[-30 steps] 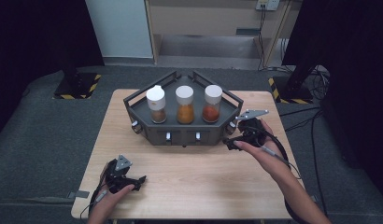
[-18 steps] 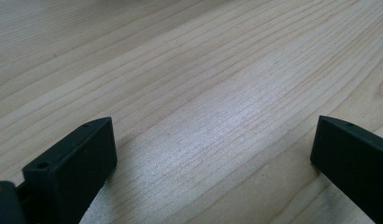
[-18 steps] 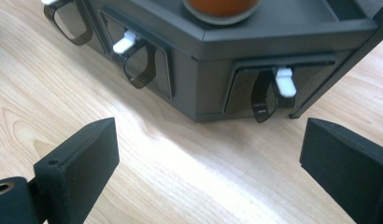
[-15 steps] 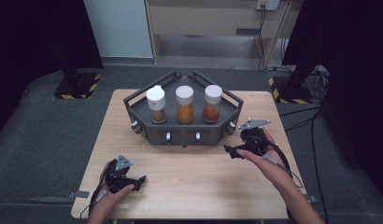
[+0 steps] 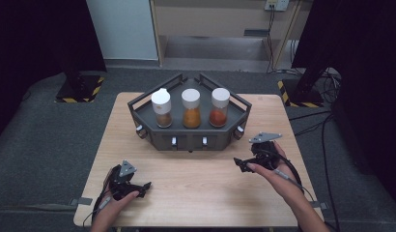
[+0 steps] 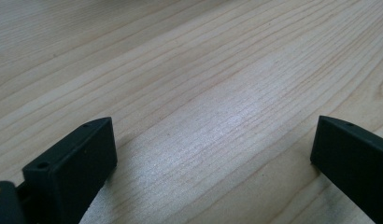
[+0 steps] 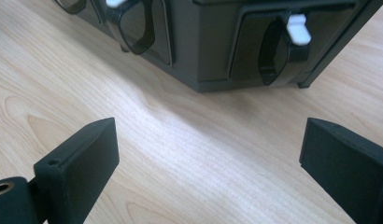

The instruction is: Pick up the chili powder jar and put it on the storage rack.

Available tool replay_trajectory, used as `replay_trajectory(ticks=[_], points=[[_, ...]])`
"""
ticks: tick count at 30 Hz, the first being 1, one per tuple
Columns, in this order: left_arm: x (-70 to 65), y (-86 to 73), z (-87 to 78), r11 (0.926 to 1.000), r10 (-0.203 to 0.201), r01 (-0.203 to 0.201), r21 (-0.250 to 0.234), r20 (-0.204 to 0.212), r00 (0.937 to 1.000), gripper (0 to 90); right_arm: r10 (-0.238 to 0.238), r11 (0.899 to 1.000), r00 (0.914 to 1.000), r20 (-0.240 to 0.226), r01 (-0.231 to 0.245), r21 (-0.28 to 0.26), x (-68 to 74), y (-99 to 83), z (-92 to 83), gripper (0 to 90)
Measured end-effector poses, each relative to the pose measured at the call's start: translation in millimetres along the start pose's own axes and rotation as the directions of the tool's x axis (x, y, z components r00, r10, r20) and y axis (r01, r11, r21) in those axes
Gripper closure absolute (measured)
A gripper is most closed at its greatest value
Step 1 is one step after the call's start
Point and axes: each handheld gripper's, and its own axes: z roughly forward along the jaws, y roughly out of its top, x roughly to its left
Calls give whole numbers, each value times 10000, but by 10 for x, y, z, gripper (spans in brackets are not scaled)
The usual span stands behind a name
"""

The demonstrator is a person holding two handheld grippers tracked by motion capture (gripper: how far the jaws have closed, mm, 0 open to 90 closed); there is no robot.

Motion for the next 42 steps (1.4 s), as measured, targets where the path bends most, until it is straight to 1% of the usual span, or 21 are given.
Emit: replay_trajectory(ticks=[4, 19, 26, 28, 30, 33, 36, 40, 42], points=[[0, 0, 0, 10000, -1, 1, 1, 0, 10000, 0, 103, 9999, 9999, -40, -103, 37, 11, -68, 26, 47], [0, 0, 0, 10000, -2, 2, 0, 0, 10000, 0, 83, 9997, 9997, -236, -78, 240, 124, -273, 168, 48], [0, 0, 0, 10000, -2, 2, 0, 0, 10000, 0, 164, 9987, 9992, -352, -146, 485, 183, -431, 320, 48], [0, 0, 0, 10000, 0, 0, 0, 0, 10000, 0, 281, 9979, 9988, -391, -257, 587, 202, -492, 375, 49], [0, -1, 0, 10000, -3, 3, -2, 0, 10000, 0, 292, 9974, 9987, -424, -263, 666, 216, -542, 425, 49], [0, 0, 0, 10000, 0, 0, -1, -1, 10000, 0, 295, 9962, 9987, -414, -260, 826, 251, -593, 485, 49], [-1, -1, 0, 10000, -4, 4, -4, 0, 10000, 0, 318, 9958, 9986, -431, -280, 876, 270, -645, 530, 48], [0, 0, 0, 10000, 0, 0, -1, 0, 10000, 0, 357, 9961, 9986, -396, -324, 826, 299, -708, 563, 45], [0, 0, 0, 10000, 1, -1, 1, 0, 10000, 0, 205, 9975, 9994, -278, -185, 681, 333, -756, 573, 37]])
